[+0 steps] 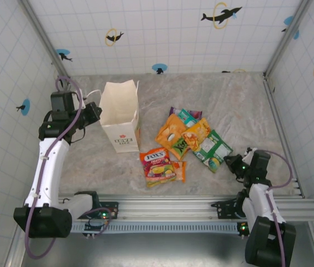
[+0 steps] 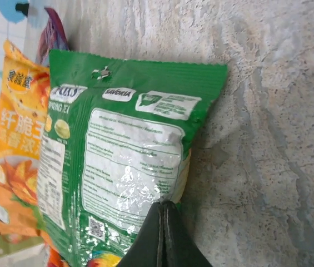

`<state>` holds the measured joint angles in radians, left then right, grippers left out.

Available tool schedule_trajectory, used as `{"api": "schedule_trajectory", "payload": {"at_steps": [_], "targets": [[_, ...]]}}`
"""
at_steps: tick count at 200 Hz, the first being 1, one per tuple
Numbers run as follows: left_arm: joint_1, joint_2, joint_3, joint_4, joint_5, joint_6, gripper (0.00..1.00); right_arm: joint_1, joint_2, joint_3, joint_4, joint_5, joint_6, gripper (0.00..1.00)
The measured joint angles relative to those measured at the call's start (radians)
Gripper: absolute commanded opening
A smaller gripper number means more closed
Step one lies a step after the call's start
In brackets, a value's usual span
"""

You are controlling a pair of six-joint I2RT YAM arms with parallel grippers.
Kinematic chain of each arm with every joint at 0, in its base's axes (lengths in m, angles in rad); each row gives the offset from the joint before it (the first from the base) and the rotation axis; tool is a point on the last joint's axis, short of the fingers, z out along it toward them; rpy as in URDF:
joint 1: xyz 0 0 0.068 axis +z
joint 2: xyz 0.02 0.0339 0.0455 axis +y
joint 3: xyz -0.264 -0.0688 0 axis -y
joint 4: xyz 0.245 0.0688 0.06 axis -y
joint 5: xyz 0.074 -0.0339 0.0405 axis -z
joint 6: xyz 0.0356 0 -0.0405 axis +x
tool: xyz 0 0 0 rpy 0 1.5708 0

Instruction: Place the snacks into the paper bag

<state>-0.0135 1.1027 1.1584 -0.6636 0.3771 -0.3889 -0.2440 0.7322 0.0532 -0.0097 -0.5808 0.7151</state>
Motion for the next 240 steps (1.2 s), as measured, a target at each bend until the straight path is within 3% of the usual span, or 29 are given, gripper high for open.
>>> {"api": "schedule_trajectory", "payload": {"at_steps": [65,93,127,186,240], "targets": [[-0.006,0.0,0.0,0.002,0.0,0.0,0.0,0.003,-0.059,0.118,-0.043,-0.027,-0.02,0.0],[-0.007,0.0,0.0,0.011,0.0,0.0,0.0,0.014,-0.05,0.167,-0.097,0.001,-0.036,0.44],[-0.007,0.0,0.0,0.022,0.001,0.0,0.0,0.008,0.01,0.191,-0.192,0.028,-0.069,0.65],[-0.008,0.002,-0.003,0.027,0.001,0.0,0.0,0.065,0.089,0.15,-0.188,0.029,-0.051,0.7],[-0.013,0.006,-0.02,0.047,0.006,-0.003,0.0,0.218,0.204,0.081,0.11,0.011,0.023,0.73]]}}
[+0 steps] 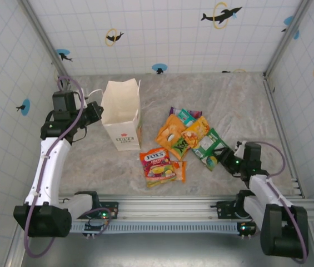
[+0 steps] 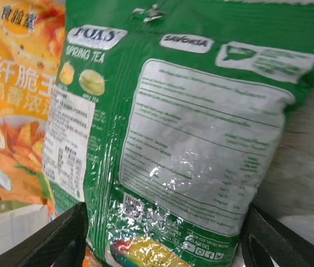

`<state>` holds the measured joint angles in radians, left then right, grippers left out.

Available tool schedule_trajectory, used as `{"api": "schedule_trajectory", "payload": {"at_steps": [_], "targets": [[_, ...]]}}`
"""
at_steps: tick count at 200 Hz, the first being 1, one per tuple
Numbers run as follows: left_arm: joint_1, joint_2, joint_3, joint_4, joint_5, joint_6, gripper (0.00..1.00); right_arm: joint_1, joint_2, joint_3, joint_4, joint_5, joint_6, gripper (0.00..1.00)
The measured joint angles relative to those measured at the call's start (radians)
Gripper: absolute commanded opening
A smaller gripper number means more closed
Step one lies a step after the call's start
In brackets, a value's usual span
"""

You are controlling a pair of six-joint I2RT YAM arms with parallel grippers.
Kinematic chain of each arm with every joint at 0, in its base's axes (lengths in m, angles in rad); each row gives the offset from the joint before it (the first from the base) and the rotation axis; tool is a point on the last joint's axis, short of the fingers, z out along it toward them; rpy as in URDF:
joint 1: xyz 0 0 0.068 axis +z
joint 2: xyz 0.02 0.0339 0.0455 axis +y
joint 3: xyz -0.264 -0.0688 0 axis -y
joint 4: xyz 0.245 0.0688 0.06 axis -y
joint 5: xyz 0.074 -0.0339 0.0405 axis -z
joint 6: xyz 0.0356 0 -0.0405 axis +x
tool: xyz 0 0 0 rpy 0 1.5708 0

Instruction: Place the snacks into the paper bag

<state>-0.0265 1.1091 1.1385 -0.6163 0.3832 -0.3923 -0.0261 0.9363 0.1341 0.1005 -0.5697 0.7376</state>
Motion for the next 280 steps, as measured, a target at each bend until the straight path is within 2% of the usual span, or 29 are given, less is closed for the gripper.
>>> {"api": "schedule_trajectory", "payload": {"at_steps": [50,110,128,137,146,156,211,233,280], "targets": [[-0.002,0.0,-0.001,0.005,0.002,0.0,0.0,0.051,0.114,-0.036,0.274,0.023,0.068,0.72],[-0.002,0.0,-0.001,0.005,0.002,-0.001,0.0,0.061,0.197,0.008,0.291,0.116,0.084,0.73],[-0.002,0.004,-0.001,0.006,0.002,-0.001,0.0,0.072,0.238,0.028,0.309,0.126,0.084,0.69],[-0.003,0.006,-0.001,0.008,0.002,-0.001,0.0,0.078,0.259,0.035,0.322,0.13,0.084,0.65],[-0.006,0.01,-0.001,0.012,0.002,-0.001,0.0,0.084,0.282,0.044,0.329,0.135,0.085,0.52],[-0.006,0.01,-0.001,0.016,0.002,-0.001,0.0,0.092,0.31,0.056,0.326,0.154,0.074,0.44],[-0.008,0.01,-0.001,0.021,0.002,-0.001,0.0,0.112,0.364,0.092,0.29,0.219,0.052,0.09],[-0.008,0.01,-0.001,0.021,0.002,-0.001,0.0,0.112,0.368,0.093,0.291,0.227,0.045,0.0],[-0.008,0.01,-0.001,0.021,0.002,-0.001,0.0,0.112,0.308,0.093,0.264,0.228,0.038,0.0]]}}
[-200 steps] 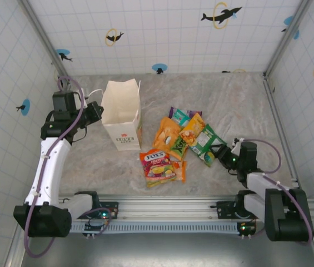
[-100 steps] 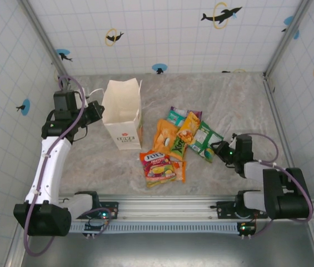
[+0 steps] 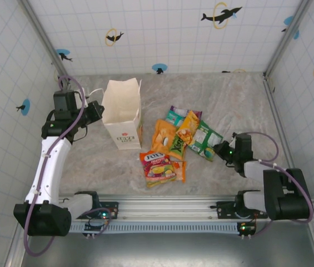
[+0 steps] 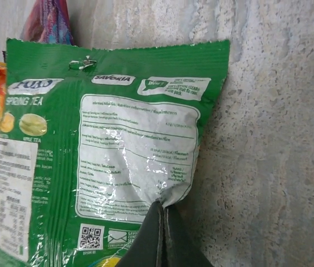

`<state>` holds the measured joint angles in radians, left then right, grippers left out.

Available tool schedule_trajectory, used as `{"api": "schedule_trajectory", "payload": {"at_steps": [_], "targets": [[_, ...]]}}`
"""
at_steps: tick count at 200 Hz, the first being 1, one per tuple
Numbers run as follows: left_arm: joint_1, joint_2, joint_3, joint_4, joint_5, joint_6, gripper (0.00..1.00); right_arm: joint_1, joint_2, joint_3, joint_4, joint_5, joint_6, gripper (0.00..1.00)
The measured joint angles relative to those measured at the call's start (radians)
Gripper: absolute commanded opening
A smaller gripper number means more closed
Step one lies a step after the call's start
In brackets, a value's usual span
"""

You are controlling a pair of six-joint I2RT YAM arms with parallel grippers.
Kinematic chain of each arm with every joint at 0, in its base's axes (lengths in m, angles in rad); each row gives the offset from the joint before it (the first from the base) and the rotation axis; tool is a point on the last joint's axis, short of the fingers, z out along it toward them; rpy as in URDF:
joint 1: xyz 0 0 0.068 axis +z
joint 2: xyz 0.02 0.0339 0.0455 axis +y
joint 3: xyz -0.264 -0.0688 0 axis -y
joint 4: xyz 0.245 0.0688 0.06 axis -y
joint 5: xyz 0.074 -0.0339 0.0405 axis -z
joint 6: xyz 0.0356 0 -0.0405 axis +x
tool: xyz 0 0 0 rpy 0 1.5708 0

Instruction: Place the snacks into the paper bag

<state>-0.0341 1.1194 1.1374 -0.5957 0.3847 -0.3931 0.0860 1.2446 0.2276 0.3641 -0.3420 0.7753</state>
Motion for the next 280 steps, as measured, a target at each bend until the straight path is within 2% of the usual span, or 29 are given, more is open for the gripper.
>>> {"api": "schedule_trajectory", "payload": {"at_steps": [75,126,196,217,225,250,280], "targets": [[0.0,0.0,0.0,0.0,0.0,0.0,0.0,0.078,-0.174,0.044,-0.101,-0.006,0.003,0.0],[0.0,0.0,0.0,0.0,0.0,0.0,0.0,0.158,-0.324,0.044,-0.229,0.06,0.034,0.0],[-0.005,0.0,0.0,0.001,0.0,-0.003,0.0,0.298,-0.433,-0.084,-0.342,0.188,0.214,0.0],[-0.006,0.0,0.0,0.001,0.0,-0.003,0.0,0.322,-0.433,-0.084,-0.389,0.206,0.225,0.3],[-0.006,0.0,0.0,0.001,0.0,-0.003,0.0,0.325,-0.433,-0.082,-0.417,0.208,0.216,0.38],[-0.006,0.0,0.0,0.001,0.0,-0.003,0.0,0.327,-0.421,0.005,-0.565,0.228,0.109,0.5],[-0.006,0.0,0.0,0.001,0.0,-0.003,0.0,0.306,-0.378,0.198,-0.722,0.267,-0.103,0.55]]}}
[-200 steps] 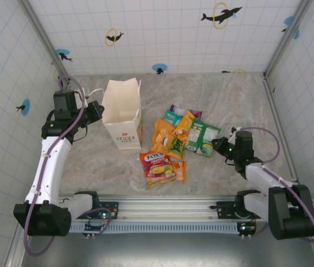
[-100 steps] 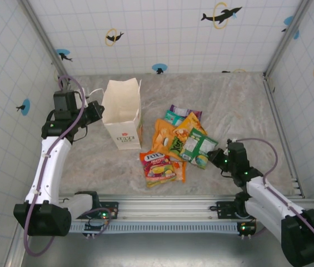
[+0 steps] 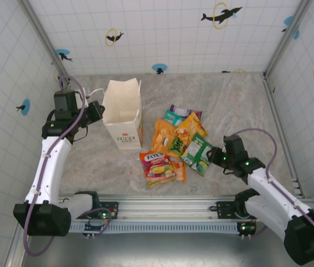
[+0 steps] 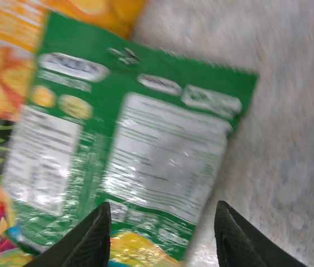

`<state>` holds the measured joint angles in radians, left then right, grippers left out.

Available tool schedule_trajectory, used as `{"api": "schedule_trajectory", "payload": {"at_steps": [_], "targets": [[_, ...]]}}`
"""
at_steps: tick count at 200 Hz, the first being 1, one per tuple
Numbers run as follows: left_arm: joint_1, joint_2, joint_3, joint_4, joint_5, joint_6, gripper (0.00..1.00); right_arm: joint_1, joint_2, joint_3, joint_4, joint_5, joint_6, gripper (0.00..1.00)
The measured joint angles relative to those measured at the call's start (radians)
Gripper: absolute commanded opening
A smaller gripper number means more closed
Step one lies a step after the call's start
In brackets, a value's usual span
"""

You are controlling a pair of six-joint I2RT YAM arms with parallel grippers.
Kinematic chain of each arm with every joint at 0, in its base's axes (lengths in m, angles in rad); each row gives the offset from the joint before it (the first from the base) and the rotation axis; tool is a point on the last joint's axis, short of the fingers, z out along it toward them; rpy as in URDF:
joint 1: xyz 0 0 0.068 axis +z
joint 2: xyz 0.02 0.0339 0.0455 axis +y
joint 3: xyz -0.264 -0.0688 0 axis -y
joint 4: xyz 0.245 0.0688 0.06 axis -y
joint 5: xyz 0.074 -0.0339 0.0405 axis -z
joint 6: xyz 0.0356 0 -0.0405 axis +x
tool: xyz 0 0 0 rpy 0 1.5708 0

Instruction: Place the snacks into the paper bag

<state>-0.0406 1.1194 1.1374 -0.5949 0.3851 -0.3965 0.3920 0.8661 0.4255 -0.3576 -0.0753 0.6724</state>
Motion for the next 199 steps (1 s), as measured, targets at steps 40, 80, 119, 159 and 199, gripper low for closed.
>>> {"api": "schedule_trajectory", "payload": {"at_steps": [40,80,119,159,199], "targets": [[0.0,0.0,0.0,0.0,0.0,0.0,0.0,0.03,0.114,0.174,-0.087,0.039,-0.221,0.64],[0.0,0.0,0.0,0.0,-0.004,0.0,0.0,0.337,0.197,0.28,-0.201,0.261,-0.307,0.69],[0.0,0.0,0.0,0.0,-0.004,0.0,0.0,0.616,0.255,0.297,-0.31,0.479,-0.263,0.72],[0.0,0.0,0.0,0.0,-0.004,0.0,0.0,0.75,0.346,0.297,-0.352,0.612,-0.193,0.73],[0.0,-0.003,0.0,0.0,-0.004,0.0,0.0,0.823,0.459,0.297,-0.357,0.708,-0.17,0.76]]}}
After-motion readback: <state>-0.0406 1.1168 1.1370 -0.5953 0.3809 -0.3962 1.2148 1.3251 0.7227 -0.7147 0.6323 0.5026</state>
